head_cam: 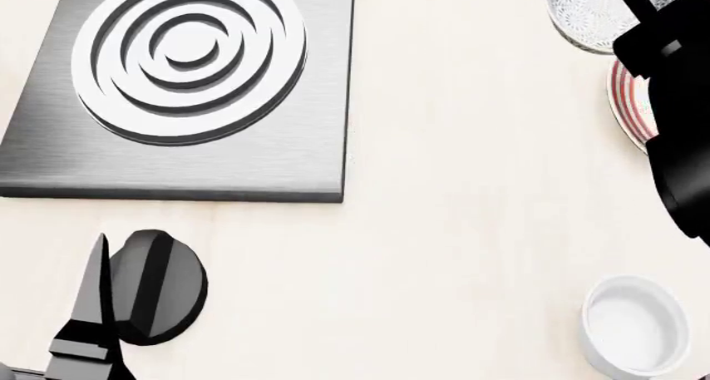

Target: Pick the akita bowl next to the ramekin and place it on the plate.

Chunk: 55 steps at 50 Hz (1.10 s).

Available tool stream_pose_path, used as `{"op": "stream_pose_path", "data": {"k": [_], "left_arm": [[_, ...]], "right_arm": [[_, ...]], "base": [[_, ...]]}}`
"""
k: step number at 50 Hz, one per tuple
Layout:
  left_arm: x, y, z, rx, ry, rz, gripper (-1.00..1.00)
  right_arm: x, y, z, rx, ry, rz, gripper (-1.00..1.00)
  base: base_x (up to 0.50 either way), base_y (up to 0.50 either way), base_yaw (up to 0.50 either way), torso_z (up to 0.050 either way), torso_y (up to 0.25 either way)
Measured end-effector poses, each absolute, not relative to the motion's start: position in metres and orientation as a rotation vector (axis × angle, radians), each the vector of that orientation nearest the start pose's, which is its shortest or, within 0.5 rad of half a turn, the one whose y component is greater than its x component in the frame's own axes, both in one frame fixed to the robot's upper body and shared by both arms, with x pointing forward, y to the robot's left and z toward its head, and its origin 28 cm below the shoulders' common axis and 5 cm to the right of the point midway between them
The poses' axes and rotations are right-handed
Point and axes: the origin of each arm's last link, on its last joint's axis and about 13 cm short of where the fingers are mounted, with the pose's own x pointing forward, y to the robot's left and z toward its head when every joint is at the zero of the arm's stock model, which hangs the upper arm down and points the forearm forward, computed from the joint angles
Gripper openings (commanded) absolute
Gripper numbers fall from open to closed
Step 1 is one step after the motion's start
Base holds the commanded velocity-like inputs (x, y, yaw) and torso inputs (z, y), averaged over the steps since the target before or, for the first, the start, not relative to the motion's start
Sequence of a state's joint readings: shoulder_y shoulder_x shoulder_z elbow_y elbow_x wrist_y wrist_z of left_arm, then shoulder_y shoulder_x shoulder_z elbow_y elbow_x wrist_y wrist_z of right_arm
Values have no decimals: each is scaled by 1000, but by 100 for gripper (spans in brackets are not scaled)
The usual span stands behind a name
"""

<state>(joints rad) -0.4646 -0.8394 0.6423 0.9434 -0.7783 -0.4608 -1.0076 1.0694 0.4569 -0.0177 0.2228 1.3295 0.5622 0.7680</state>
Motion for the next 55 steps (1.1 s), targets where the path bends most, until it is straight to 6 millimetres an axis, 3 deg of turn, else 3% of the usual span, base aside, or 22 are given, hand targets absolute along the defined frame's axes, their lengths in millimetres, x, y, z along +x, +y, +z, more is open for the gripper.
{"op": "stream_pose_path", "data": {"k": [25,55], "left_arm": [[164,202,184,121,-281,-62,100],[163,201,184,122,-281,-67,100]], "right_arm": [[359,-204,296,779,-25,-333,-100],[379,-232,284,777,0,-515,-100]], "base": [[0,0,0,0,0],[0,0,0,0,0]]}}
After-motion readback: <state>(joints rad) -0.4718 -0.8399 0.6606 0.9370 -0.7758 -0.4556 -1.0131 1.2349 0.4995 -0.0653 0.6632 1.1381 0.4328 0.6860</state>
